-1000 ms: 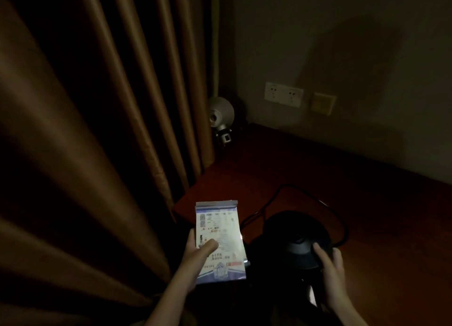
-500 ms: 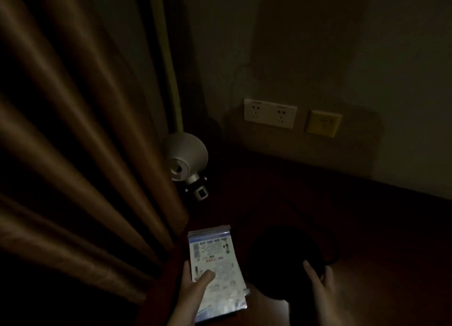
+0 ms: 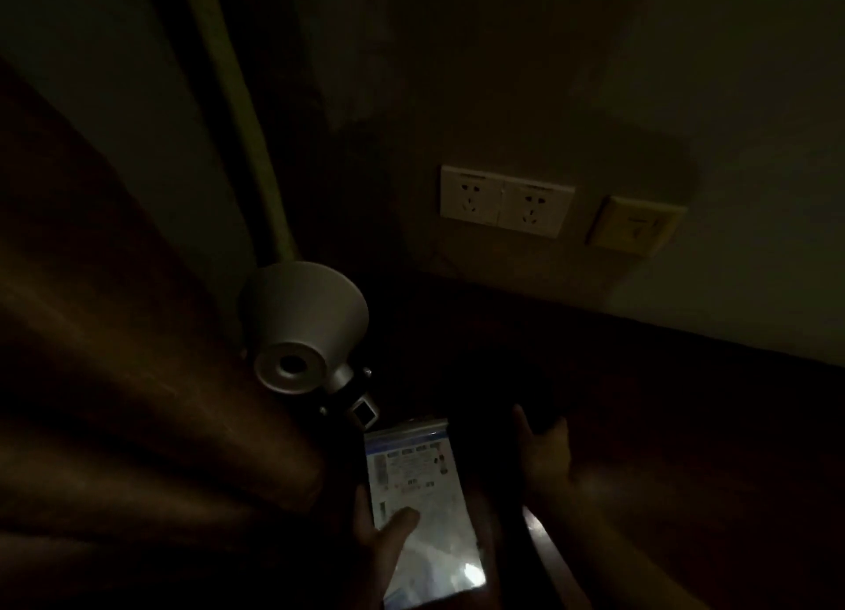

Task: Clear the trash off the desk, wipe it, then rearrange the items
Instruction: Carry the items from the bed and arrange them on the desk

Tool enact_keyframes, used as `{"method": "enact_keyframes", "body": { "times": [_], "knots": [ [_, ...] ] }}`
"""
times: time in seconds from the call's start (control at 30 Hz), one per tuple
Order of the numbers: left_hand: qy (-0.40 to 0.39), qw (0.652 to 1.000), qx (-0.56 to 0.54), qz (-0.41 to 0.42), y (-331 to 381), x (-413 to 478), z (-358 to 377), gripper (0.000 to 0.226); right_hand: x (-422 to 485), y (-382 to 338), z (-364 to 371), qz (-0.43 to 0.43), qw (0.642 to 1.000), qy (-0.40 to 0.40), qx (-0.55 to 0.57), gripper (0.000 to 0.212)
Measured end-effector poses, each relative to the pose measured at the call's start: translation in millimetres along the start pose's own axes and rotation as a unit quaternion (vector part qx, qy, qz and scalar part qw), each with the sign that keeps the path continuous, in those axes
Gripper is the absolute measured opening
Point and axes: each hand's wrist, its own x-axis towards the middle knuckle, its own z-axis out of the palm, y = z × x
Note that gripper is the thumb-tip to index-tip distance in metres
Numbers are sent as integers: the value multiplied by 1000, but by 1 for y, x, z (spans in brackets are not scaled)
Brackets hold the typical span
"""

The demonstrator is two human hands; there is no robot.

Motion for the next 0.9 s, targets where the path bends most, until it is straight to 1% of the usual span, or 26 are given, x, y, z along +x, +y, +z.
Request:
{"method": "enact_keyframes", "body": {
  "times": [0.07, 0.13, 0.17, 0.2, 0.27, 0.33, 0.4, 0.5, 0.6, 0.73, 0.83, 0.9],
  "knots": [
    [-21, 997, -58, -49, 4, -1, 3, 77, 8, -11, 10, -1, 999, 27, -27, 58],
    [-88, 990, -69, -83, 3, -1, 2, 81, 16, -21, 17, -9, 998, 39, -51, 63],
    [-96, 989, -71, -92, 3, 2, 2, 84, 19, -24, 20, -22, 996, 44, -69, 65],
    [-83, 989, -69, -96, 7, 4, 4, 83, 22, -27, 21, -31, 995, 46, -85, 68],
    [-73, 991, -68, -87, 9, 7, 3, 79, 27, -29, 22, -40, 993, 47, -104, 70],
    [-84, 991, -70, -83, 10, 9, 1, 80, 29, -29, 21, -47, 991, 41, -117, 72],
    [-87, 991, -68, -76, 10, 10, 0, 74, 30, -25, 20, -59, 991, 33, -117, 74],
    [-93, 994, -26, -50, 9, 11, -5, 70, 26, -14, 14, -55, 992, 17, -111, 77],
    [-97, 994, -24, -47, 11, 7, -4, 53, 16, -9, 1, -63, 990, 7, -124, 78],
    [-112, 992, -13, -64, 12, -6, -3, 48, -2, 2, -26, -81, 987, 2, -140, 71],
    [-149, 986, 10, -69, 19, -22, 1, 44, -23, 18, -54, -95, 982, 27, -159, 60],
    [-176, 982, 32, -68, 21, -34, 7, 41, -38, 29, -74, -82, 982, 50, -161, 58]
  ]
}}
